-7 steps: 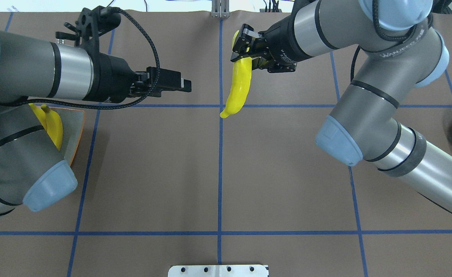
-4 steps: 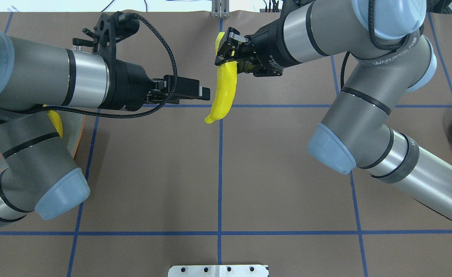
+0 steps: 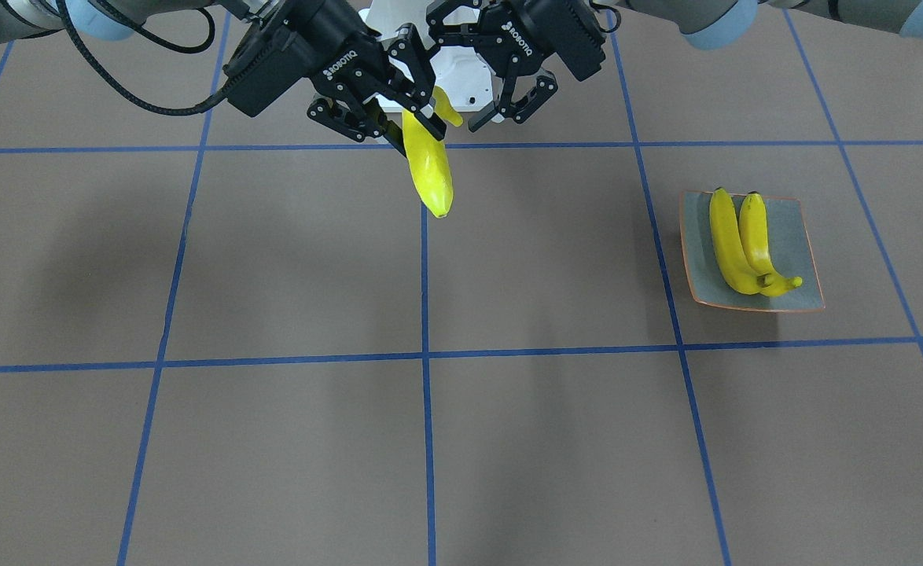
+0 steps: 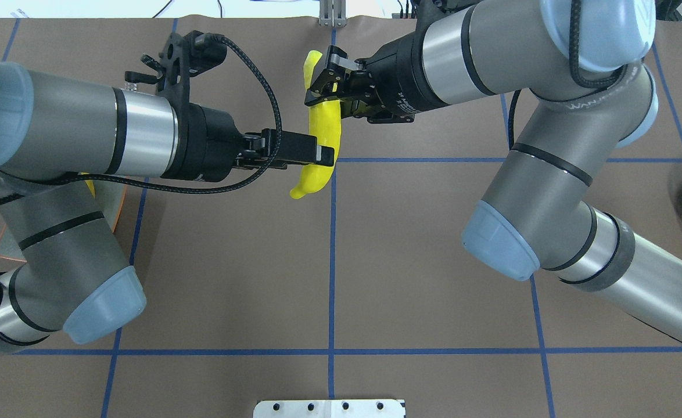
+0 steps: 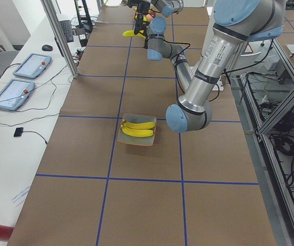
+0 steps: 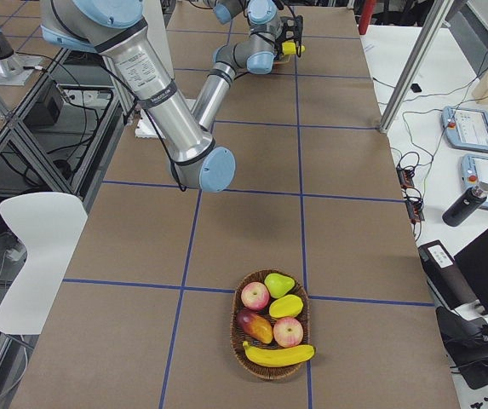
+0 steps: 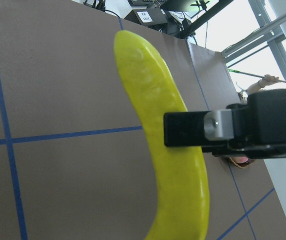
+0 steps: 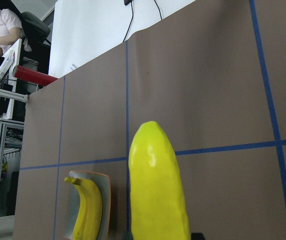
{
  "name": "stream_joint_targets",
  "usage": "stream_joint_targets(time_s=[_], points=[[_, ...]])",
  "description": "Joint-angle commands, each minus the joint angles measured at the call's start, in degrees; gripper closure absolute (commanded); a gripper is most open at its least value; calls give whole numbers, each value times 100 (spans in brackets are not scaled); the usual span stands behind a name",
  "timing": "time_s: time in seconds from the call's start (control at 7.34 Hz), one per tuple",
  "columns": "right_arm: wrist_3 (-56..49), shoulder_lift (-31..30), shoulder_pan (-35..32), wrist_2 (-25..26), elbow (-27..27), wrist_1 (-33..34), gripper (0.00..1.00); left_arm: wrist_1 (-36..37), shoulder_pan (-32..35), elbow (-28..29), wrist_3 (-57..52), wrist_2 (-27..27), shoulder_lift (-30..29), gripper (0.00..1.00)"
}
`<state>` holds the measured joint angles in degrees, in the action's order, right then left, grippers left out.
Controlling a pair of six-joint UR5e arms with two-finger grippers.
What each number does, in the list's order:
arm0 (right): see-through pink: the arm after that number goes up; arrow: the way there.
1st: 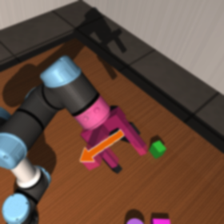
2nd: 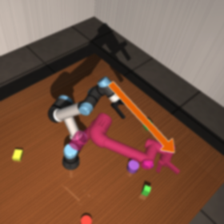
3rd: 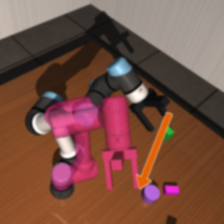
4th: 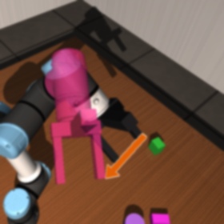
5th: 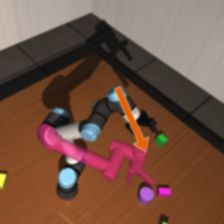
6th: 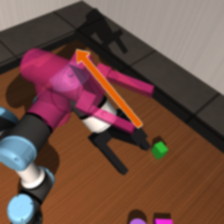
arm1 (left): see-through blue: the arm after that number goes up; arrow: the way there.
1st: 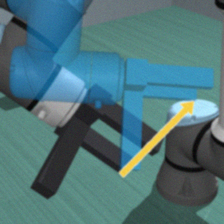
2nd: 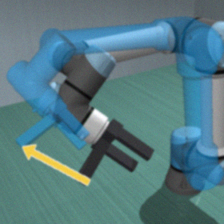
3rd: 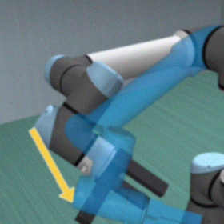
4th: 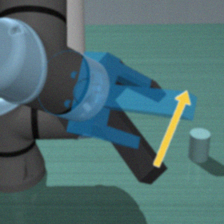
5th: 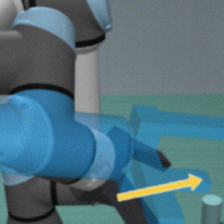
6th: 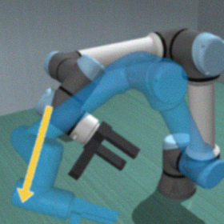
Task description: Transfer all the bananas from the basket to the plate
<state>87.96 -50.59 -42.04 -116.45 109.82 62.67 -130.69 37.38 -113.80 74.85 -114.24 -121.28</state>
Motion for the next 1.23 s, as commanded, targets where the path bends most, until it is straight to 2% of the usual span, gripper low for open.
stream_joint_targets(time_s=[0.0,0.14,0.27,0.41,0.54,0.68,0.82,0.95,1.09], points=[[37,5,142,0,13,-62,100,-80,-38,16,3,7,0,0],[37,14,152,8,31,-62,100,-106,-64,16,12,24,-9,3],[37,14,152,8,66,-70,100,-228,-99,25,12,42,-1,24],[37,14,152,8,83,-88,100,-238,-100,16,20,42,0,65],[28,14,152,8,92,-123,100,-238,-100,16,12,42,0,100],[28,14,152,8,84,-167,100,-247,-100,16,12,42,0,100],[-24,5,143,8,83,-167,28,-247,-100,16,12,42,0,100],[-33,5,134,35,92,-246,0,-238,-100,16,20,42,8,100],[-42,-13,99,35,92,-394,0,-238,-100,25,20,42,8,100]])
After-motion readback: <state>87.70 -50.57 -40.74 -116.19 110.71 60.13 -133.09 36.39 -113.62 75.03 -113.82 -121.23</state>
